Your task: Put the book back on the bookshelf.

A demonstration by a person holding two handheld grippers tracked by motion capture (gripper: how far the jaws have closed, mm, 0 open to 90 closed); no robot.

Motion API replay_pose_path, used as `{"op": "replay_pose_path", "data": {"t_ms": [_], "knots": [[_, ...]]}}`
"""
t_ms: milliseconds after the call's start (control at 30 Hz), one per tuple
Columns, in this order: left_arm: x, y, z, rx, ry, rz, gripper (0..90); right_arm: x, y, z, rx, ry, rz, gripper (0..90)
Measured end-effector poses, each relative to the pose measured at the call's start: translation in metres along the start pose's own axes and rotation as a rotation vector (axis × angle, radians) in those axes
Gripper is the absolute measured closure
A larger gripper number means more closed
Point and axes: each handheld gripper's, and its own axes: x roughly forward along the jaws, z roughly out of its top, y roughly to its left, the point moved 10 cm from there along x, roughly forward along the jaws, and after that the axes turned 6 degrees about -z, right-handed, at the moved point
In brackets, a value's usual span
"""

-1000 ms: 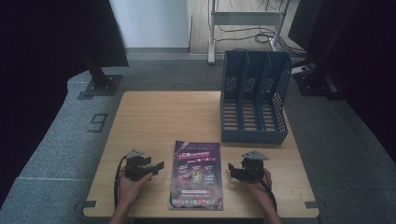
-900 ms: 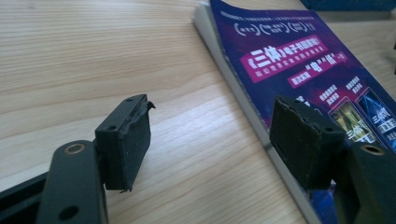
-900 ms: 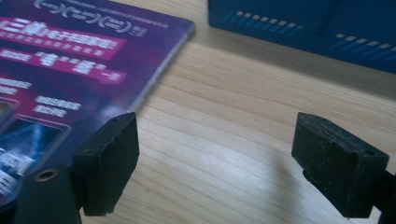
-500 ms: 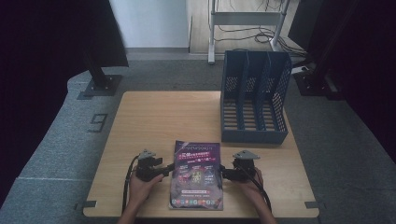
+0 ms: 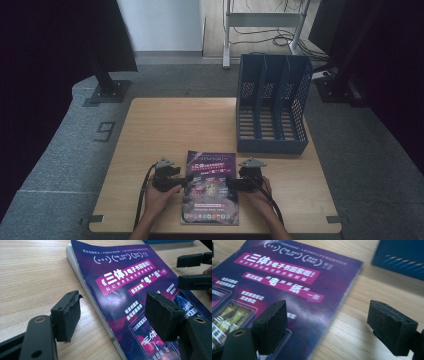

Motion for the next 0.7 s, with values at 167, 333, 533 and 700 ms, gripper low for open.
{"op": "replay_pose_path", "data": {"t_ms": [167, 333, 533, 700], "knots": [[-0.001, 0.001, 0.0, 0.0, -0.005, 0.001, 28.8, 0.005, 0.007, -0.001, 0.007, 0.004, 0.013, 16.2], [0.001, -0.002, 0.001, 0.007, -0.005, -0.002, 28.8, 0.003, 0.018, -0.002, -0.009, 0.002, 0.044, 22.7], [0.008, -0.003, 0.003, 0.024, 0.009, 0.012, 28.8, 0.003, 0.019, -0.002, -0.009, 0.006, 0.044, 23.0], [0.02, 0.004, 0.011, 0.016, 0.023, 0.026, 28.8, 0.003, 0.019, -0.002, -0.012, 0.0, 0.04, 23.1]]}}
